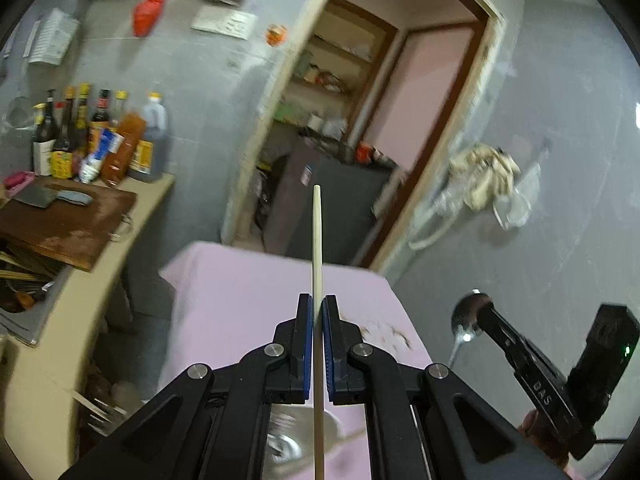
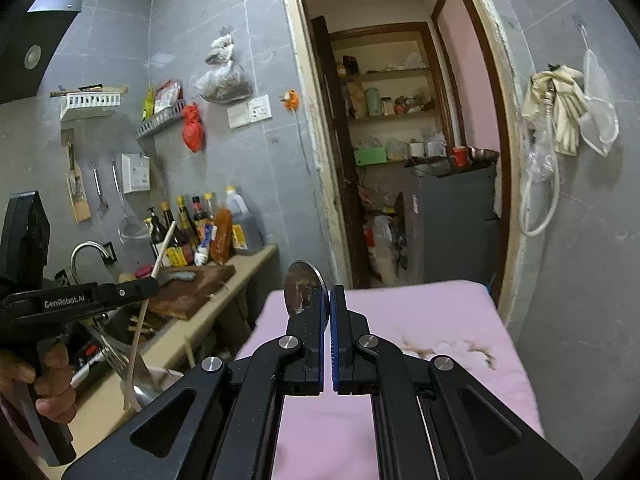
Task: Organize utensils
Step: 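Lift the chopstick and spoon and carry them over the white caddy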
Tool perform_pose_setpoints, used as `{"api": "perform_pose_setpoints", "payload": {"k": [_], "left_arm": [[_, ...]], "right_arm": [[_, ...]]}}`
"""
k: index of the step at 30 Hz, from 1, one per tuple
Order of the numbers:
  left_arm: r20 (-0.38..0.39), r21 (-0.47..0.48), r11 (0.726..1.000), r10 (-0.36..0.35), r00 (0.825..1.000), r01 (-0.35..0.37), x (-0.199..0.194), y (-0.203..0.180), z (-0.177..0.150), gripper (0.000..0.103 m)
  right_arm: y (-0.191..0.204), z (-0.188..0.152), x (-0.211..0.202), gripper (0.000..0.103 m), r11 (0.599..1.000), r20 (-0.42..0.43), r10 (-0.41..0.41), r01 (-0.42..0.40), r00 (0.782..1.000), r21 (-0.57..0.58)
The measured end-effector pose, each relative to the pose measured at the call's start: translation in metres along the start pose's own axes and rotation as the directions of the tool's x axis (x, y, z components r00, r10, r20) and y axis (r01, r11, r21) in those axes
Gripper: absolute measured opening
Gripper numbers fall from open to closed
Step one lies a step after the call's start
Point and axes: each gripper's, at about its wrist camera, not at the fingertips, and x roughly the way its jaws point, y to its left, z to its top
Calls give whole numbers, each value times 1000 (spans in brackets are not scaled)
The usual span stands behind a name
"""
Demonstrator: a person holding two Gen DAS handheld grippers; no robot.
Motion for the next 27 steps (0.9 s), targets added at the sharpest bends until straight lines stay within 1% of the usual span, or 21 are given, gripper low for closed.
{"api": "perform_pose_setpoints", "payload": {"k": [5, 8, 10, 14, 19, 24, 27], "left_arm": [[69, -46, 998, 46, 997, -43, -14, 35, 15, 5], [95, -59, 996, 78, 992, -73, -18, 50, 18, 5], [102, -73, 994, 87, 991, -80, -19, 58, 17, 5], [113, -93, 991, 110, 987, -100, -16, 74, 9, 5], [101, -124, 988, 106, 989, -93, -7, 86, -6, 5], [107, -114, 988, 116, 987, -104, -3, 89, -18, 5], [123, -122, 987, 122, 985, -107, -4, 91, -23, 5]], "right_arm": [[26, 6, 5, 3, 1000, 40, 9, -9, 999, -18], [36, 9, 8, 3, 999, 52, 16, -14, 999, -33], [41, 11, 11, 3, 999, 57, 22, -19, 998, -38], [52, 10, 17, 3, 998, 60, 15, -11, 998, -64], [67, 5, 22, 3, 991, 59, -19, 27, 998, -134], [78, 1, 22, 3, 981, 61, -42, 52, 997, -185], [81, -3, 24, 3, 974, 60, -63, 75, 996, -212]]}}
